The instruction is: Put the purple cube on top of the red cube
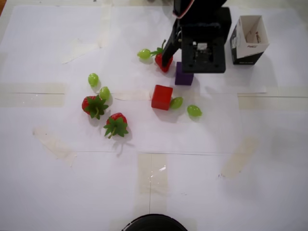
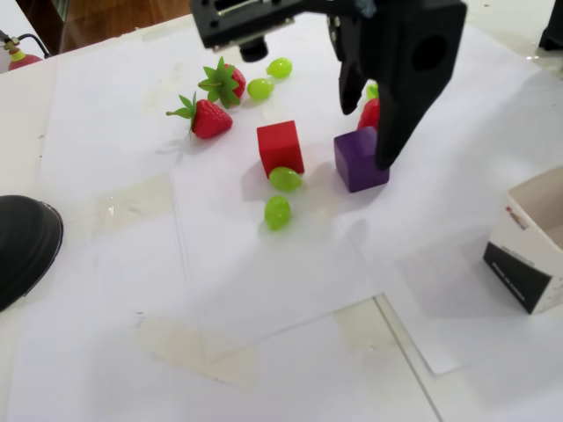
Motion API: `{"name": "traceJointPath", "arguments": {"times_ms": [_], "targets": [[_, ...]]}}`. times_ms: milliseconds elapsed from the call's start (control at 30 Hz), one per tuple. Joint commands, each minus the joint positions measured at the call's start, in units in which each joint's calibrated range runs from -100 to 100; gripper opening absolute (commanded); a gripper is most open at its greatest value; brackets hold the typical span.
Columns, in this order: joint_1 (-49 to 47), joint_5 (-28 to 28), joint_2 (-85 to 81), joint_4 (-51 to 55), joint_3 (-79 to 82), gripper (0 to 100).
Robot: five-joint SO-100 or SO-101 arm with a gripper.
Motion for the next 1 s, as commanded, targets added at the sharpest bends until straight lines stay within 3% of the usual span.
{"name": "traceJointPath", "arguments": {"times_ms": [0, 467, 967], "targets": [[-0.15, -0.05, 0.04, -2.64, -0.02, 33], [-0.51, -0.93, 0.56, -13.34, 8.71, 31], [-0.59, -0.68, 0.65, -13.01, 8.89, 26]]}}
